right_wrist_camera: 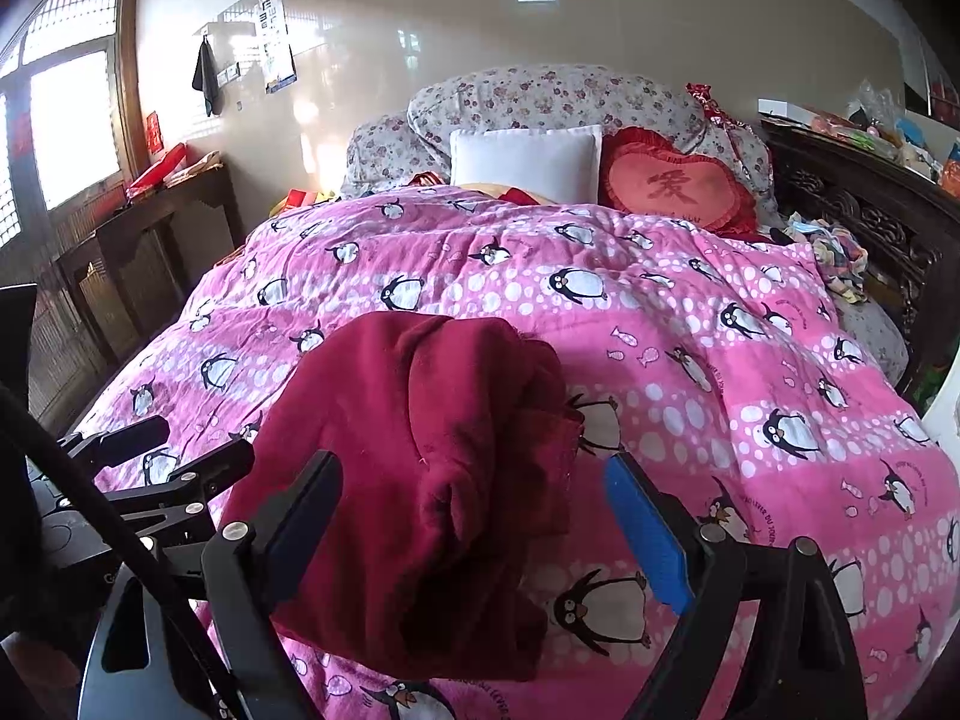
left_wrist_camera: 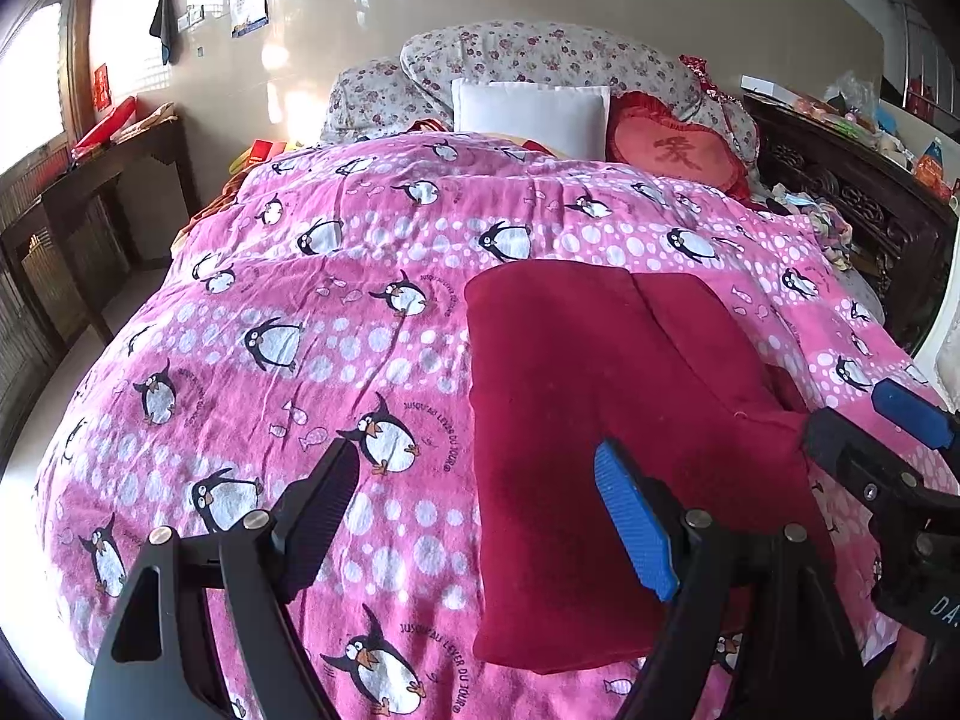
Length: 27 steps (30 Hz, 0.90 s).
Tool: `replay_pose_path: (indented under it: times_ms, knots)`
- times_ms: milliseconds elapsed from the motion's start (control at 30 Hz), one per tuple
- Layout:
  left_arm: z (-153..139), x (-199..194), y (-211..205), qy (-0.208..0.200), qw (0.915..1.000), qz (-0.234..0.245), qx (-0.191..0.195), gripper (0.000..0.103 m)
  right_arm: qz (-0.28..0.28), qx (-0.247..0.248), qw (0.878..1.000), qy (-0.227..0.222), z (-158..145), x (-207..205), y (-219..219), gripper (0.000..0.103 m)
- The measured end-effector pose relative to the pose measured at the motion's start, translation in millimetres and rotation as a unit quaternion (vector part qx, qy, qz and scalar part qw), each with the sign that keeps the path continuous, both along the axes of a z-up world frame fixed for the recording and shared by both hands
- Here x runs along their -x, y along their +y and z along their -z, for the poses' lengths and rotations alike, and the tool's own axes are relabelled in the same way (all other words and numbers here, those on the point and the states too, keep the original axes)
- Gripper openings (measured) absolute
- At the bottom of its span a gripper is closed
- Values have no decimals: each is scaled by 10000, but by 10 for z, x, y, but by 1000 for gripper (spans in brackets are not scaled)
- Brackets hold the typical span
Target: Fold small clothes
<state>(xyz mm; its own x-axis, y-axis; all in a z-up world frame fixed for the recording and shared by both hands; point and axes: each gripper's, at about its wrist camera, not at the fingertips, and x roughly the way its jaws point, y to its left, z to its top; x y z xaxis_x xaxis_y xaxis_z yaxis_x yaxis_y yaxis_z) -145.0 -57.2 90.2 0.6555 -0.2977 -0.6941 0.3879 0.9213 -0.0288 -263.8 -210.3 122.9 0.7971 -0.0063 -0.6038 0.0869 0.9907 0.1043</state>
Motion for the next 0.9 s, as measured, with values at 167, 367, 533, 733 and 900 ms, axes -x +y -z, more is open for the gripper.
replay_pose_path:
  times_ms: [167,367,533,733,900]
  knots:
    - [-5,-2,1,14,10000,-6,9,80,2,-9,10000,-4,4,-3,6,93]
    - [15,-2,-3,25,10000,-22,20,80,17,-40,10000,-12,13,-8,-10,93]
    - [15,-6,-3,33,10000,-21,24,80,-24,-23,10000,39,26,-16,10,93]
    - [69,-50,34,102,9999,-16,75,80,-49,-10,10000,76,39,-32,35,93]
    - [30,-158,202,137,9997,17,194,82,-54,-154,9998,103,59,-37,-58,93]
